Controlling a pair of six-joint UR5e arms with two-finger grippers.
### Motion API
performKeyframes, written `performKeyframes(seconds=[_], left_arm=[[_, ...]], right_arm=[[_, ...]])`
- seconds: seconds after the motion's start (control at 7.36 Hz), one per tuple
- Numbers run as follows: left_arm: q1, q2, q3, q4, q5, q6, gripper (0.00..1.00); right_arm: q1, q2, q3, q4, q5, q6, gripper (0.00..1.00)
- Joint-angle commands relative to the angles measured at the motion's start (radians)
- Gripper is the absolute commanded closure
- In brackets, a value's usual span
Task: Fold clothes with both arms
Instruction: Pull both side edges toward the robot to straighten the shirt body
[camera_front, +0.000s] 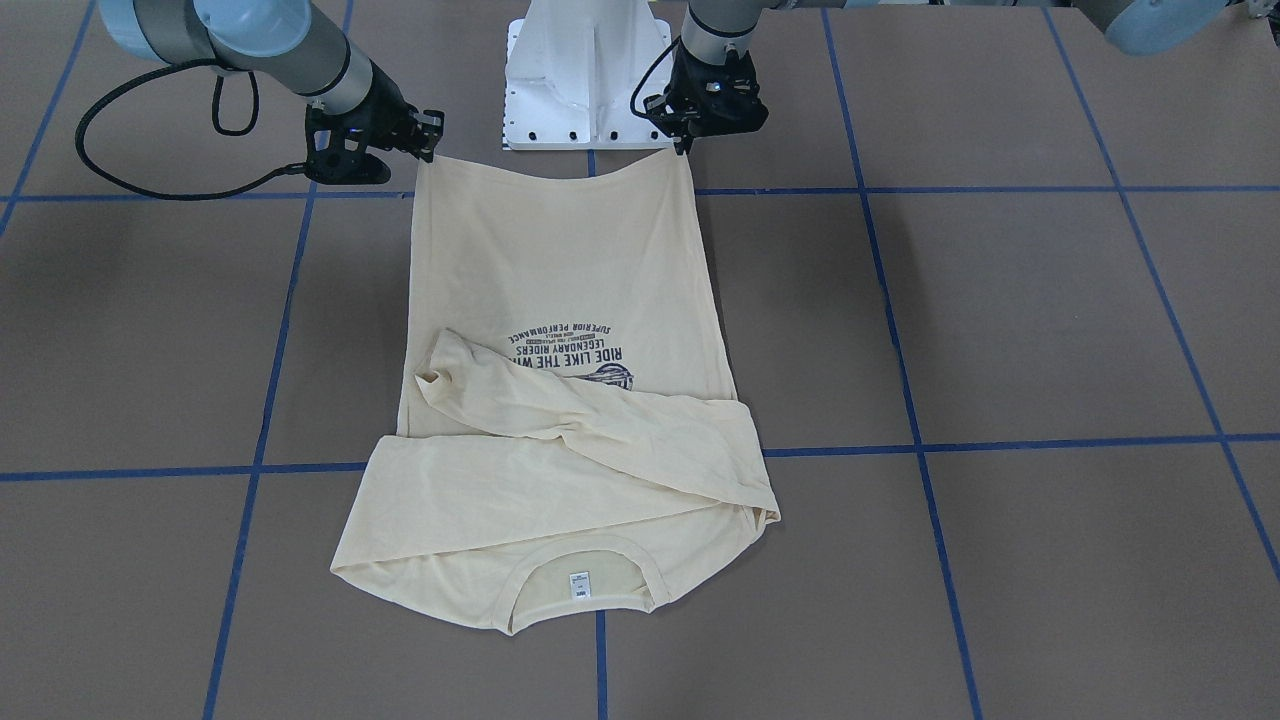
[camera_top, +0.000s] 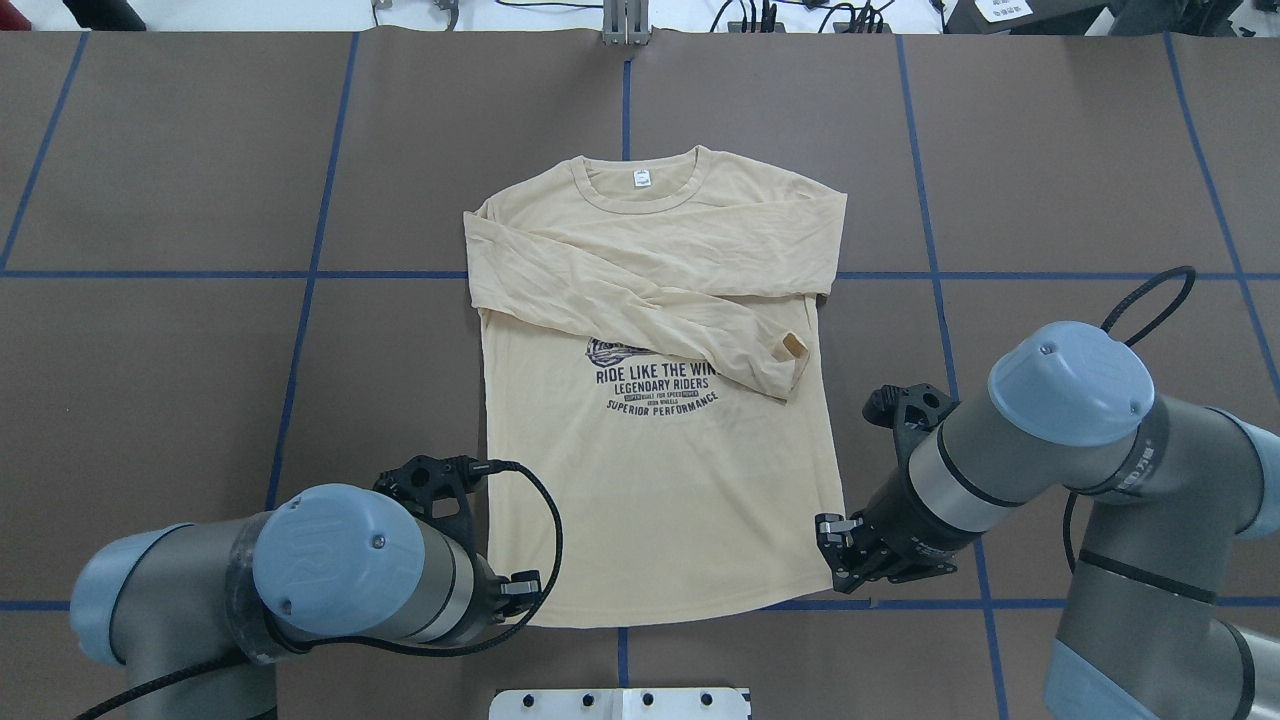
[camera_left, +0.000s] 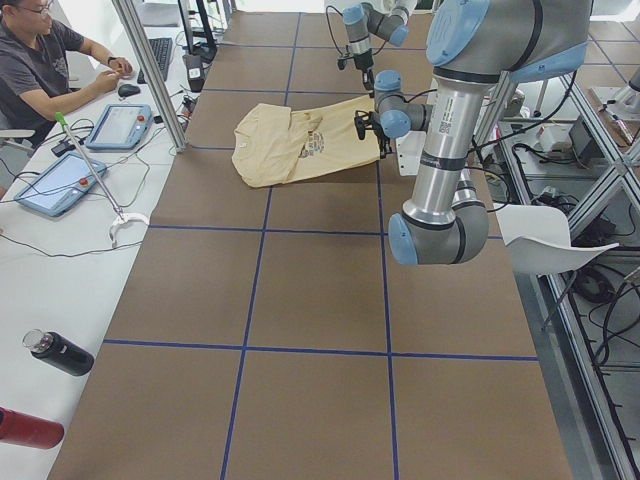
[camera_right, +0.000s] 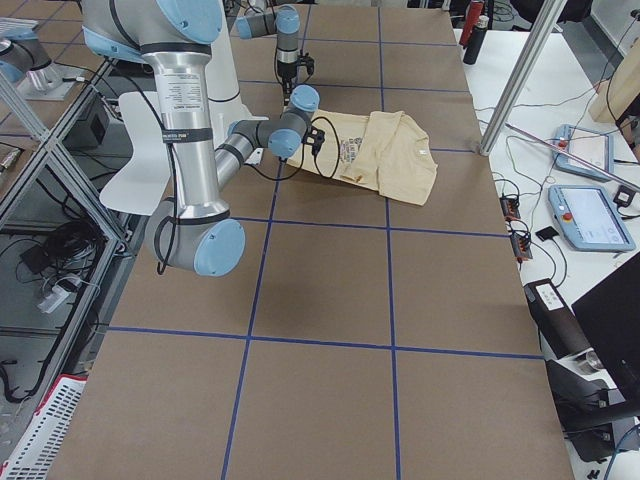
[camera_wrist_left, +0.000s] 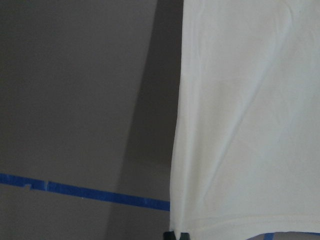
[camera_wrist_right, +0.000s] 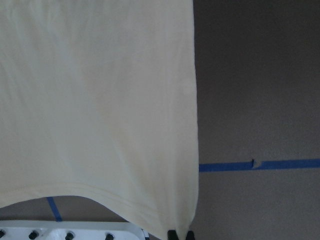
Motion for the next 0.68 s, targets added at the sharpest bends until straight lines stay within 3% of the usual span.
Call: performKeyframes(seconds=[0.0,0.54], left_arm=[[0.016,0.003,-0.01,0.0,-0.001,0.002,1.0],[-0.169,-0.002,-0.051,0.003,-0.027,0.136,1.0]], right_arm=[[-0.012,-0.007,0.016,0.002,0.008,0.018,1.0],[0.171,0.053,-0.046,0.008,-0.009,-0.013,1.0]])
